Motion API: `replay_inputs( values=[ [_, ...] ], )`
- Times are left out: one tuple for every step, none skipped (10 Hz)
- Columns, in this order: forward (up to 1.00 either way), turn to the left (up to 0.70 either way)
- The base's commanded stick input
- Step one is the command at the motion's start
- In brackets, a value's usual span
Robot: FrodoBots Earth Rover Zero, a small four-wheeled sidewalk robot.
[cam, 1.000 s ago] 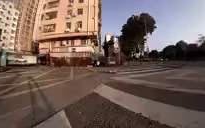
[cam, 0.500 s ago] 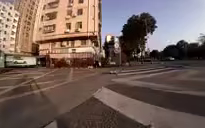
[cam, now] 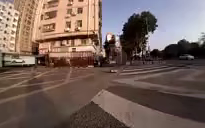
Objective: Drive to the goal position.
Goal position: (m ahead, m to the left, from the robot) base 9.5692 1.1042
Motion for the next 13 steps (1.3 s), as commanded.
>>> replay_inputs(
  values=[
    [0.45,0.00],
    [0.45,0.00],
    [0.45,0.00],
    [0.45,0.00],
    [0.45,0.00],
    [0.45,0.00],
    [0.45,0.00],
    [0.45,0.00],
    [0.45,0.00],
    [0.45,0.00],
    [0.45,0.00],
    [0.45,0.00],
    [0.45,0.00]
  ],
)
